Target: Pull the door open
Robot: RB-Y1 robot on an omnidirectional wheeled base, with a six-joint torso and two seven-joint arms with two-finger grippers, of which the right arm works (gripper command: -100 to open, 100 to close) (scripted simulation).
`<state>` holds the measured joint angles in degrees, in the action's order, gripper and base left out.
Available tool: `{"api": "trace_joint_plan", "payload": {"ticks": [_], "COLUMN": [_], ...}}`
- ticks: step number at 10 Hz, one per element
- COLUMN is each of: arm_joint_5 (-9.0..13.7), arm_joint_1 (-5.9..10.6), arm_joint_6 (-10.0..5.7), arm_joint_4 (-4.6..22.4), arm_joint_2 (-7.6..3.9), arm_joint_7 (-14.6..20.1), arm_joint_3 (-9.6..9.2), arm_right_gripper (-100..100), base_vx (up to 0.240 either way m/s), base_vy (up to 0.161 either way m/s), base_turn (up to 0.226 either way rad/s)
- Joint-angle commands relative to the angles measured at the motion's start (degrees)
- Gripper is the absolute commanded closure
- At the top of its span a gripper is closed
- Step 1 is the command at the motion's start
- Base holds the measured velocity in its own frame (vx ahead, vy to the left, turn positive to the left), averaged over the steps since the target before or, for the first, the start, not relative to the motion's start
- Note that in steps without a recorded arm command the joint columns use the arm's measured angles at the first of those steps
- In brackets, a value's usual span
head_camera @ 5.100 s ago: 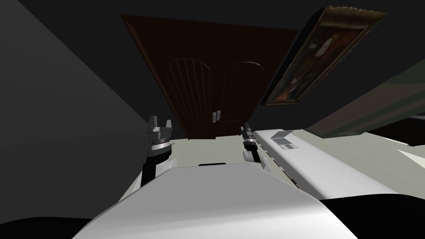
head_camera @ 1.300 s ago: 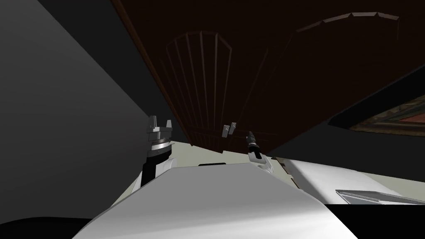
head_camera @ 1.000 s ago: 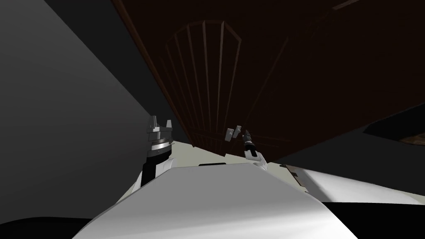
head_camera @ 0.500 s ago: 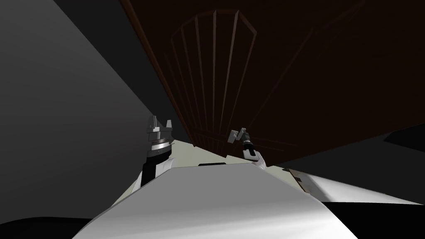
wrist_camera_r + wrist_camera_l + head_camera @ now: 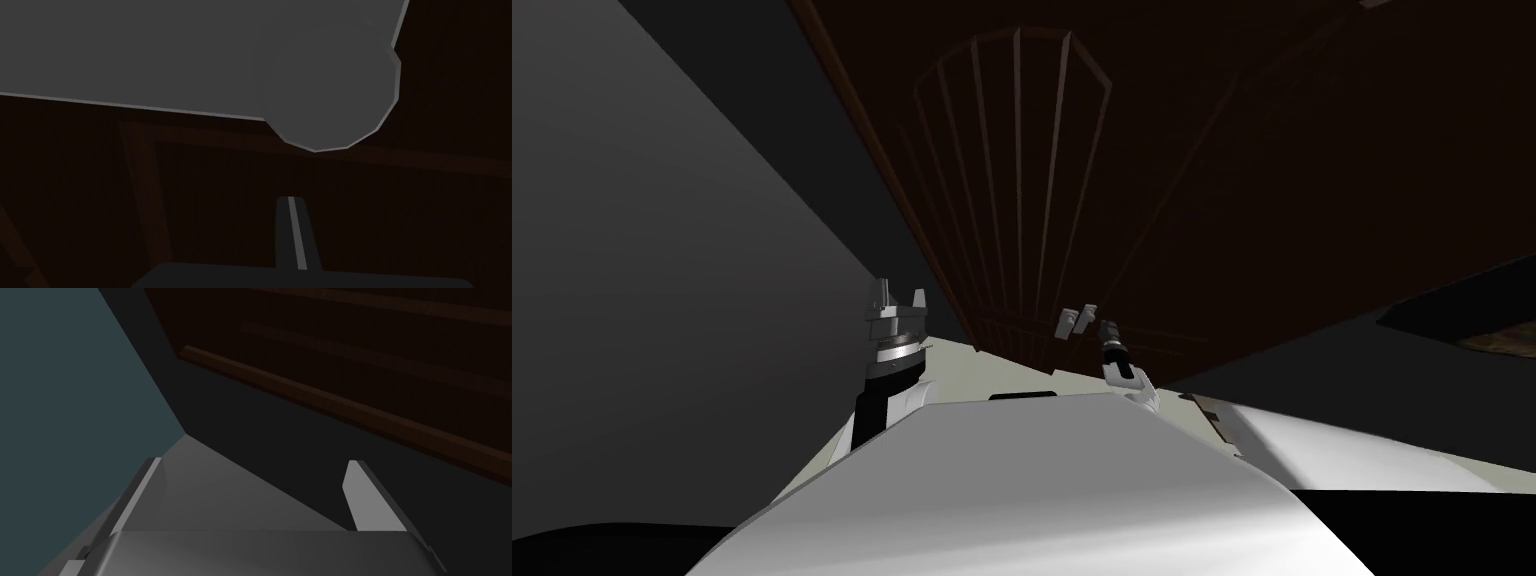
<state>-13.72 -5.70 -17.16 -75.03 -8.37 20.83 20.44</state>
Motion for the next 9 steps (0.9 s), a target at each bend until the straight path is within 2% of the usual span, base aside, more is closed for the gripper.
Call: {"api": "trace_joint_plan", "payload": {"ticks": [1,4,6,8,9], "arm_joint_5": [0.12,0.10,-0.03,-0.32,-0.43], "arm_joint_1": [-0.95,-1.81,-2.03,-1.16,-0.54], "arm_joint_6": [0.12,0.06,-0.13,-0.54,-0.69], "arm_joint_4": [0.01,-0.30,-0.74,-1.51,-1.77], "arm_joint_2": [-0.54,-0.55,-0.13,0.84,1.19], "arm_joint_7": [0.18,0.58,0.95,1.32,1.37], "arm_joint_3": [0.81,0.61,-0.36,-2.50,-3.28], "arm_right_gripper": [-100,-100,-100,-100,-100], "base_vx": [-0.234,-0.214,-0.185,-0.129,0.022], "base_vy": [-0.056,0.045,0.043,0.086,0.151], "base_turn": [-0.142,-0.026,0.018,0.135,0.169]}}
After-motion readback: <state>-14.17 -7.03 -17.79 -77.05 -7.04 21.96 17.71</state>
